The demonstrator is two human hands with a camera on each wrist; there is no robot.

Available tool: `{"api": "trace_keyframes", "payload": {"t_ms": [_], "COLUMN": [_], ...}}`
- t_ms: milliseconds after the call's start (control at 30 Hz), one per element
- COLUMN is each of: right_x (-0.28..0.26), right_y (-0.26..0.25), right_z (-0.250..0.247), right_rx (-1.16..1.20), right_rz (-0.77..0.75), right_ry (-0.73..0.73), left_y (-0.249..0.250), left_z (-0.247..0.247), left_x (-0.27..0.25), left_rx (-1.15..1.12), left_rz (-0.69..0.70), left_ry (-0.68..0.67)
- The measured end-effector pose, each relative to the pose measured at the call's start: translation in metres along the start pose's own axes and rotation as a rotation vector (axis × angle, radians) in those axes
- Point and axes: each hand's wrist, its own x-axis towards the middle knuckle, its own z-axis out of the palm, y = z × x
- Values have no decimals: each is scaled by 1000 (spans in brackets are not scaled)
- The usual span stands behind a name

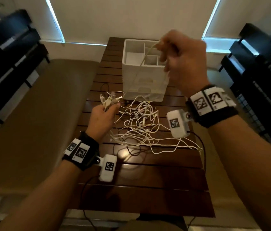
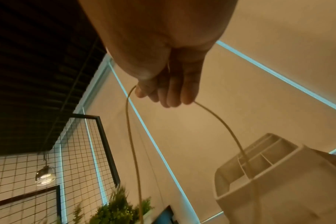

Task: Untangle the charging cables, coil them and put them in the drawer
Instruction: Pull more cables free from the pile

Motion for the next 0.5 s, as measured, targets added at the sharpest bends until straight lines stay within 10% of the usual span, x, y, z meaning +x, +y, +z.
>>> {"api": "trace_keyframes", "payload": {"t_ms": [167, 300, 500], "right_x": [-6, 3, -15], "right_y": [16, 2, 33], "right_z": [-4, -14, -29], "right_rx": [-279, -306, -854], "right_rz": [-3, -137, 222], "right_ry": [-294, 10, -482], "left_y": [-3, -11, -12], "left_z": [4, 5, 1], "left_x": [4, 4, 4], "left_rx": [-2, -13, -43], "left_rz": [2, -11, -50], "left_ry": [-1, -17, -15]}}
